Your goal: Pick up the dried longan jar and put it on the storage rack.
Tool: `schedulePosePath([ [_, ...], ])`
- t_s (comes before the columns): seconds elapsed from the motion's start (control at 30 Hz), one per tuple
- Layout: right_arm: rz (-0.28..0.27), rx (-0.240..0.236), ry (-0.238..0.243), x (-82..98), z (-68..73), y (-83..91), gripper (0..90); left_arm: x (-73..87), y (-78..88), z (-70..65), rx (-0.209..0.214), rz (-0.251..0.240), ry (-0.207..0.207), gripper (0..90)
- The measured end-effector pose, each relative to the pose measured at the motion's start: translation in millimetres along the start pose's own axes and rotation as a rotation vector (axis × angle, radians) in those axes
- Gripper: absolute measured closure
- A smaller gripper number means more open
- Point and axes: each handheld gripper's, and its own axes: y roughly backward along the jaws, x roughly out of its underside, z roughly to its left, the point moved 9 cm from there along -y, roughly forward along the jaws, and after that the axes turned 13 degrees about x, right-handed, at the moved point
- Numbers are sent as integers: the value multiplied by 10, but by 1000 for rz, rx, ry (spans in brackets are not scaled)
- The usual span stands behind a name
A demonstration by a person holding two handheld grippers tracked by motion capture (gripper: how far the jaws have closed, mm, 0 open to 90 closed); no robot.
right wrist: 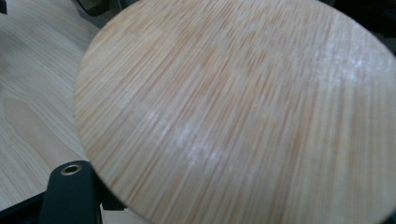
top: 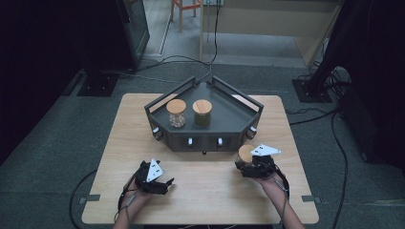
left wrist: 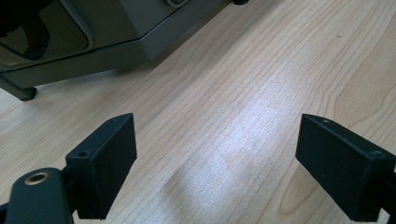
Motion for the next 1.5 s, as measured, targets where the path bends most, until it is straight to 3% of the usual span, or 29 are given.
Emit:
schedulePosePath([
  [1.5,-6,-24,27,-433,-53,110,254,-2,-9,4,5,6,-5,124],
])
